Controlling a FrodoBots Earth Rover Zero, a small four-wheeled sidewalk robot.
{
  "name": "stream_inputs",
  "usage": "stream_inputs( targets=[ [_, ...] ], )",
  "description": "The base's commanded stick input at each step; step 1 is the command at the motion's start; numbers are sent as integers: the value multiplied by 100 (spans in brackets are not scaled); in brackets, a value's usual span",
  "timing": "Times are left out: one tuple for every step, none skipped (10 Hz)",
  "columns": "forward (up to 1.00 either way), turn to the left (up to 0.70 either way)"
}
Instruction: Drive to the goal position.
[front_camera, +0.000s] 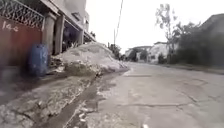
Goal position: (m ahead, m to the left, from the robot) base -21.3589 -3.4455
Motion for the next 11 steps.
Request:
stream_inputs(
  targets=[
    [26, -53],
    [26, -53],
    [26, -53],
    [26, -53],
    [26, -53],
    [26, -53],
    [26, -53],
    [26, -53],
    [26, -53],
    [26, -53],
    [26, -53]
  ],
)
